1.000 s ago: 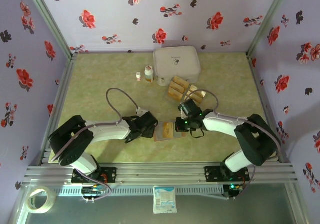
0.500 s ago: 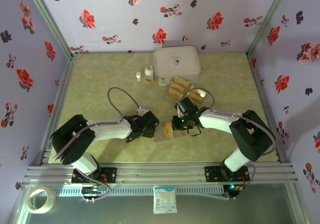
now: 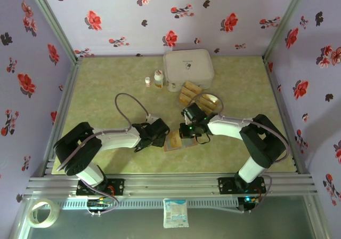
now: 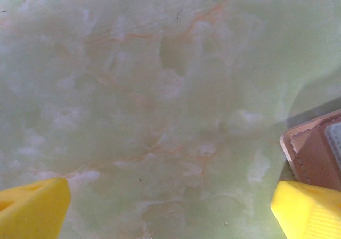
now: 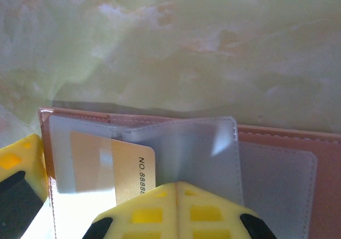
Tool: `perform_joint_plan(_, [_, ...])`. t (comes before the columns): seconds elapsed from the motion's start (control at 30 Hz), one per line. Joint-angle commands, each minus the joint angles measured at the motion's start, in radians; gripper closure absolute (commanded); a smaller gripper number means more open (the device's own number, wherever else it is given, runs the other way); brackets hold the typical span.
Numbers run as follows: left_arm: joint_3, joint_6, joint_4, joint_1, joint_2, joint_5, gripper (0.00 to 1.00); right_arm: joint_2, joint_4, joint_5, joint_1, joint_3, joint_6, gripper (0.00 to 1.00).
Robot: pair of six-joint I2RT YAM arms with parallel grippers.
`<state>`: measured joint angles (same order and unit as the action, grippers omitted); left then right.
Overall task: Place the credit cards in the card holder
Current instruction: Insert the credit card into the card slot.
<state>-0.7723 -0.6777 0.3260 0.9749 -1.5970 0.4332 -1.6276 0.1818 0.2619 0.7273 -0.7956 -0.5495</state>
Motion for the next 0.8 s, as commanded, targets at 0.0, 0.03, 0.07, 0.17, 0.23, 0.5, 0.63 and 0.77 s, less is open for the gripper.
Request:
perform_joint_plan(0.0, [-0.002, 0.005, -0.034, -0.008, -0.058, -0.011, 0.00, -0.011, 0.006, 0.003, 0.020, -0.031, 0.005, 1.00])
perform_joint_plan(0.03, [-0.004, 0.006, -0.034, -0.009, -0.058, -0.011, 0.00, -0.005, 0.016, 0.002, 0.020, -0.034, 0.006, 1.00])
perform_joint_plan(0.07, [-0.004, 0.006, -0.032, -0.009, -0.055, -0.011, 0.00, 0.004, 0.027, -0.004, 0.021, -0.037, 0.009, 1.00])
perform_joint_plan(0.17, [-0.004, 0.006, -0.022, -0.013, -0.038, -0.012, 0.00, 0.060, 0.053, -0.038, 0.021, -0.030, 0.011, 1.00])
perform_joint_plan(0.23, [-0.001, 0.000, -0.010, -0.012, -0.018, -0.014, 0.00, 0.093, 0.071, -0.059, 0.021, -0.022, 0.010, 0.99])
perform_joint_plan(0.5, [0.027, -0.037, 0.023, -0.014, 0.048, -0.020, 0.00, 0.116, 0.060, -0.060, 0.021, 0.026, -0.008, 0.98])
perform_joint_plan(0.63, [0.042, -0.052, 0.012, -0.015, 0.042, -0.034, 0.00, 0.110, 0.030, -0.046, 0.027, 0.036, -0.026, 1.00])
perform_joint_plan(0.77, [0.047, -0.056, 0.007, -0.015, 0.033, -0.035, 0.00, 0.097, 0.012, -0.041, 0.041, 0.032, -0.036, 1.00])
